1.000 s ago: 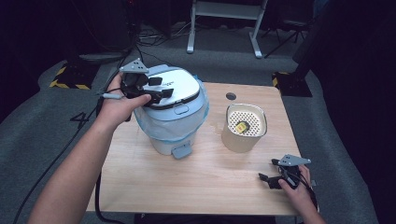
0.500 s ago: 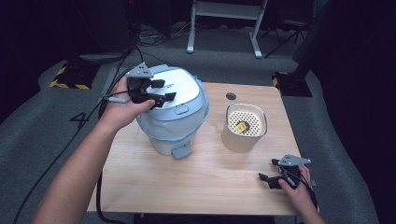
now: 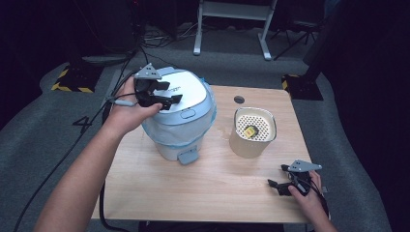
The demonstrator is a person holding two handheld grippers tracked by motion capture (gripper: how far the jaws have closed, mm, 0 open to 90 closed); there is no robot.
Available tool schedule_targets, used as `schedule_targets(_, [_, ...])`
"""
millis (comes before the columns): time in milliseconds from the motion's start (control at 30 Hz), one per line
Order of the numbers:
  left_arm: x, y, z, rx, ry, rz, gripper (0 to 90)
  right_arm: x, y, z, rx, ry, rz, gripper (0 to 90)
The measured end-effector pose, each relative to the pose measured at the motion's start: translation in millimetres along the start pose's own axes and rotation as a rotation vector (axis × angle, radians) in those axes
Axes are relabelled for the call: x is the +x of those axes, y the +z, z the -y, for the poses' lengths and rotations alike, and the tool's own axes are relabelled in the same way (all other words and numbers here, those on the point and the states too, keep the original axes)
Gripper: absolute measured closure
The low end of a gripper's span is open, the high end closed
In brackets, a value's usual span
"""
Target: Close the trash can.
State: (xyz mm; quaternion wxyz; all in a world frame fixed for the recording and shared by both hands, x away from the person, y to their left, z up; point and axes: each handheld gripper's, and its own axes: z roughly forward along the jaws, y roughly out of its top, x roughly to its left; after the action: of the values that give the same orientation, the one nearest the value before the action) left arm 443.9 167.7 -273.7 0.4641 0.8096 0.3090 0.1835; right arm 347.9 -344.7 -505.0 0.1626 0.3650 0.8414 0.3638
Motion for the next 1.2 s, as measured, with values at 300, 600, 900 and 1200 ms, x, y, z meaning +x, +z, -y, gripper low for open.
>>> schedule_targets(300, [-5.3,1.9,-2.8,0.029,0.042,-0.042,37.2,0.3,0.1,-0.1,0.001,0.0,0.0,11.1])
schedule_targets(600, [6.1,-7.1,1.5,-0.04,0.019,0.042,36.9,0.2,0.3,-0.3,0.001,-0.001,-0.002,10.9])
schedule_targets(900, [-13.8,-48.2,10.7,-0.11,0.066,0.148,36.5,-0.2,0.5,-0.5,0.002,-0.005,-0.005,10.8])
schedule_targets(1200, [-46.3,-84.7,49.9,-0.113,0.082,0.161,35.1,0.1,2.0,-1.9,0.004,-0.007,-0.006,9.7])
